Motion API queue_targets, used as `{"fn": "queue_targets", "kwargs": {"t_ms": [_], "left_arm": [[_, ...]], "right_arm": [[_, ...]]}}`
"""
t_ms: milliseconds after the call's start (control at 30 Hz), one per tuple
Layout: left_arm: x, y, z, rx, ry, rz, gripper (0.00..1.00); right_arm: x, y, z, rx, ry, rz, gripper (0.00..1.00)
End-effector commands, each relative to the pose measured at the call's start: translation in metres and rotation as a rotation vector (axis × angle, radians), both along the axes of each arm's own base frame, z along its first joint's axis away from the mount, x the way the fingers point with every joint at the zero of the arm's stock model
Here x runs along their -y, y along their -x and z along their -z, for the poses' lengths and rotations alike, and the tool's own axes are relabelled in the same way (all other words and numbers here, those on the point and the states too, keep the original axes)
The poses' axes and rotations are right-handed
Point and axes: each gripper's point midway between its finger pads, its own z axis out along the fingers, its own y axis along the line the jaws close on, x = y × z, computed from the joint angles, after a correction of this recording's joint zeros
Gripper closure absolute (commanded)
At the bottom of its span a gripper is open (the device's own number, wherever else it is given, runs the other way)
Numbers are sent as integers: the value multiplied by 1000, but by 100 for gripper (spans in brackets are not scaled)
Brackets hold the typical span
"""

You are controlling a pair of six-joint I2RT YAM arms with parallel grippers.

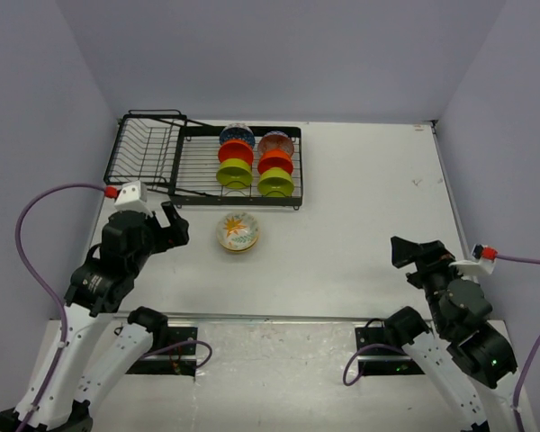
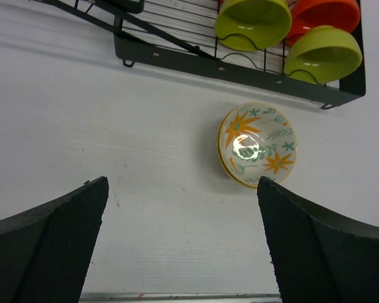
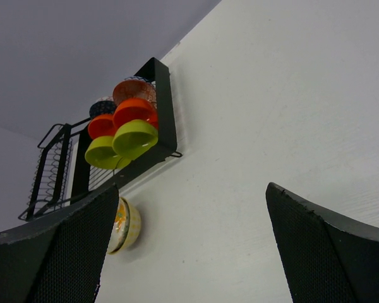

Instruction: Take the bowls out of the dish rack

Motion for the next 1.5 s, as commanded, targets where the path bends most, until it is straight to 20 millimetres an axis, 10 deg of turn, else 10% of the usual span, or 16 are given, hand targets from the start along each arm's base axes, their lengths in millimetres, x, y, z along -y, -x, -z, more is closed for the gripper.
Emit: {"fn": "queue_targets", "kwargs": {"t_ms": [0, 633, 767, 1167, 1300, 1467], "left_arm": [[0, -10, -27, 147, 37, -17, 0], [-35, -21, -56, 271, -78, -163, 0], [-30, -36, -92, 320, -104, -137, 0], [52, -166, -89, 136, -262, 189, 0], [46, -218, -103, 138, -459, 140, 0], [78, -252, -58, 115, -703, 414, 0]], "right_arm": [[-3, -10, -3, 24, -27, 19, 1], [-12, -21, -70, 184, 109, -54, 1], [-20, -39, -88, 237, 154, -57, 1], [-37, -76, -96, 203, 268, -65, 1], [-39, -82, -89, 200, 306, -69, 1], [-45, -86, -87, 188, 341, -102, 1]]}}
